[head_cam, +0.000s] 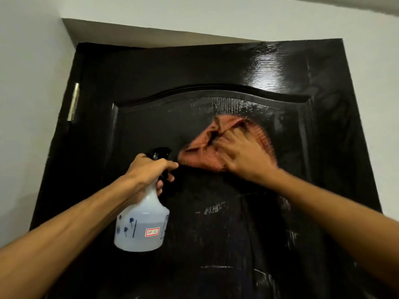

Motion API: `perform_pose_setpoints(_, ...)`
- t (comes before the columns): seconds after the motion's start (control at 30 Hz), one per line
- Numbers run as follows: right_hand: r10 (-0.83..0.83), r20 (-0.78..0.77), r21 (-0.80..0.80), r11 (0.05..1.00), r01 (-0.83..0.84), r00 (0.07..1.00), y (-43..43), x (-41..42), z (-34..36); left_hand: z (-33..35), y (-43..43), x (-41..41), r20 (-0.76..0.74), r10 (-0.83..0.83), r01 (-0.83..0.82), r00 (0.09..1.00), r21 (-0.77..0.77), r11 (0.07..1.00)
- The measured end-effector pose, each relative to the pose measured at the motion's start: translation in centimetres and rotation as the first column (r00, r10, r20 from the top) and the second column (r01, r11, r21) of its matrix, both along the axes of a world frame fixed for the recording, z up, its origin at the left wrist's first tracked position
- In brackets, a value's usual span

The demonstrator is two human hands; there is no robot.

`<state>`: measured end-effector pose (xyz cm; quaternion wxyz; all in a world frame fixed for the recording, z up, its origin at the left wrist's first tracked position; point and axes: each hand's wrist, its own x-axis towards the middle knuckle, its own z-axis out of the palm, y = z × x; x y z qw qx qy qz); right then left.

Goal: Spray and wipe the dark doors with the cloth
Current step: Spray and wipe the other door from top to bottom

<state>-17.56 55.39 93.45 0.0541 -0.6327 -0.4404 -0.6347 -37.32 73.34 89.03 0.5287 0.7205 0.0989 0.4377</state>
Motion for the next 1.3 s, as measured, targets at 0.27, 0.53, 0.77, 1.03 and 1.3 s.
perform_pose_setpoints(0.27, -0.102, -0.045, -0.090, 0.991, 0.098, 0.994, -6.5, 3.3, -5.4, 1.0, -8.1, 4.3, -0.020, -0.154, 0.154, 0.988, 0.044, 0.987)
perform_pose_setpoints(0.53, -0.075, -0.209, 0.241, 0.962, 0.126, 0.975, -12.5, 6.7, -5.3, 1.2, -14.1, 6.9, -0.116, -0.331, 0.342, 0.936, 0.084, 0.936)
perform_pose_setpoints(0.77, 0.047, -0.238, 0.334, 0.942, 0.036, 0.970, -18.8, 8.1, -0.3, 1.5, -18.5, 10.1, -0.133, -0.411, 0.425, 0.902, 0.095, 0.900)
perform_pose_setpoints(1.03, -0.014, -0.269, 0.122, 0.991, 0.049, 0.963, -18.2, 8.2, -9.6, -0.2, -19.7, 11.2, -0.204, -0.454, 0.478, 0.867, 0.087, 0.874)
perform_pose_setpoints(1.3, -0.037, -0.290, 0.431, 0.887, 0.165, 0.956, -15.3, 8.3, 5.5, 2.1, -18.4, 11.8, -0.142, -0.411, 0.427, 0.900, 0.113, 0.897)
